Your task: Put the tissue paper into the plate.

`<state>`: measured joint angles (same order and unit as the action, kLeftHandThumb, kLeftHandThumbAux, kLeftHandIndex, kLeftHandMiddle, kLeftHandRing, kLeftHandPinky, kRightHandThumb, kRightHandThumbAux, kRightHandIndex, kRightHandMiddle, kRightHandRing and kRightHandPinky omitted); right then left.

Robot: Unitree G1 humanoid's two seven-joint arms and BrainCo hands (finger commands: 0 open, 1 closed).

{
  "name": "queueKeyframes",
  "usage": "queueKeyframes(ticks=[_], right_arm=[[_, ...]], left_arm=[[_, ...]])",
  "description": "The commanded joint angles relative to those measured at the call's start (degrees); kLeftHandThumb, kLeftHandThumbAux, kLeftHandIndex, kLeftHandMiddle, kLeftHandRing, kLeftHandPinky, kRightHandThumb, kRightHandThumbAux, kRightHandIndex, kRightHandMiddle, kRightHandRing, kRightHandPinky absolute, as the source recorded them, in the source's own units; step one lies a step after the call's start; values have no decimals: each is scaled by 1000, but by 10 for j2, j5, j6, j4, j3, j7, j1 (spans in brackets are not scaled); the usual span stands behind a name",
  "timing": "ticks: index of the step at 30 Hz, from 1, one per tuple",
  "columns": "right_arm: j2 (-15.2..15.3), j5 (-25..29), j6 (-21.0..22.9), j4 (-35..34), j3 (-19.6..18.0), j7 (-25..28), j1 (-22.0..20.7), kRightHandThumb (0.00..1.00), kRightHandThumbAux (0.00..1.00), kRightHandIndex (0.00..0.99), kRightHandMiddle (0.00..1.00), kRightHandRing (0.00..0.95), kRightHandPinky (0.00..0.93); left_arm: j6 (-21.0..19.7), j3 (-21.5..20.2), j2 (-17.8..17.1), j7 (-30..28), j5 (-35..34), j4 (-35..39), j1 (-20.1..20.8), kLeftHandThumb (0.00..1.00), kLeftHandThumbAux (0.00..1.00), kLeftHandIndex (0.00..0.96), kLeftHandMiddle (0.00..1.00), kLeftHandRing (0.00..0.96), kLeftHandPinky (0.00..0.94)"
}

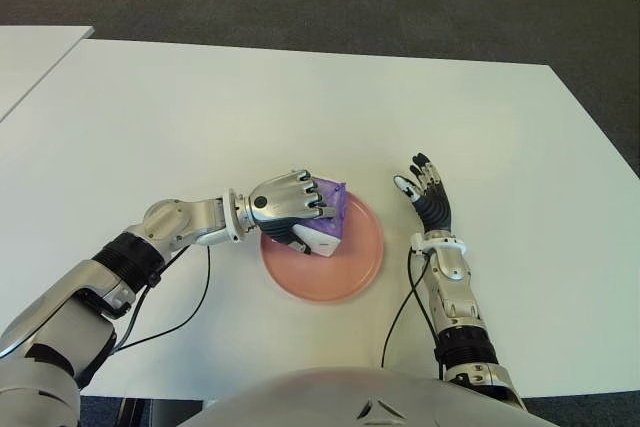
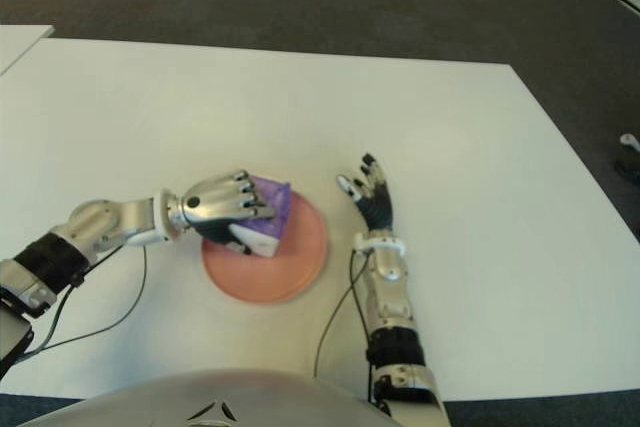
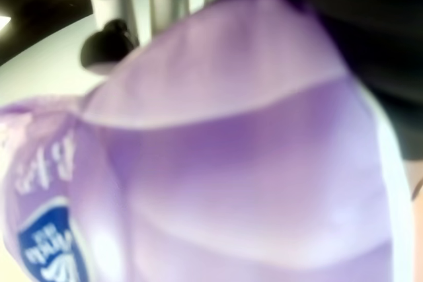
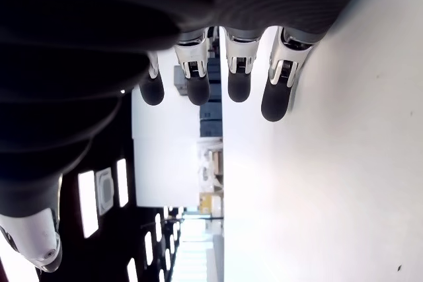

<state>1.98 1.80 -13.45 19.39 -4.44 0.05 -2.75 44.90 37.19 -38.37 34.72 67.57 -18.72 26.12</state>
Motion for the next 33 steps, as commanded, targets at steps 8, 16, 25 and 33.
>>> queueKeyframes(ticks=[8,16,25,33], right_arm=[[-5,8,38,29,-2,2,23,69,629,4,20,0,3],[-6,10,39,34,-4,2,21,60,632,0,17,0,11],[-7,12,38,39,-6,4,19,56,632,0,18,0,15],[-7,12,37,43,-7,7,19,59,634,0,19,0,14]], left_arm=[[72,2,27,-54,-118,-74,-21,725,702,441,778,762,714],[104,3,16,-254,-295,-68,-22,421,673,429,626,594,514],[-29,-12,-73,-510,-547,135,-66,56,545,248,302,264,220],[-157,-19,-114,-651,-688,240,-82,35,522,33,41,36,33]])
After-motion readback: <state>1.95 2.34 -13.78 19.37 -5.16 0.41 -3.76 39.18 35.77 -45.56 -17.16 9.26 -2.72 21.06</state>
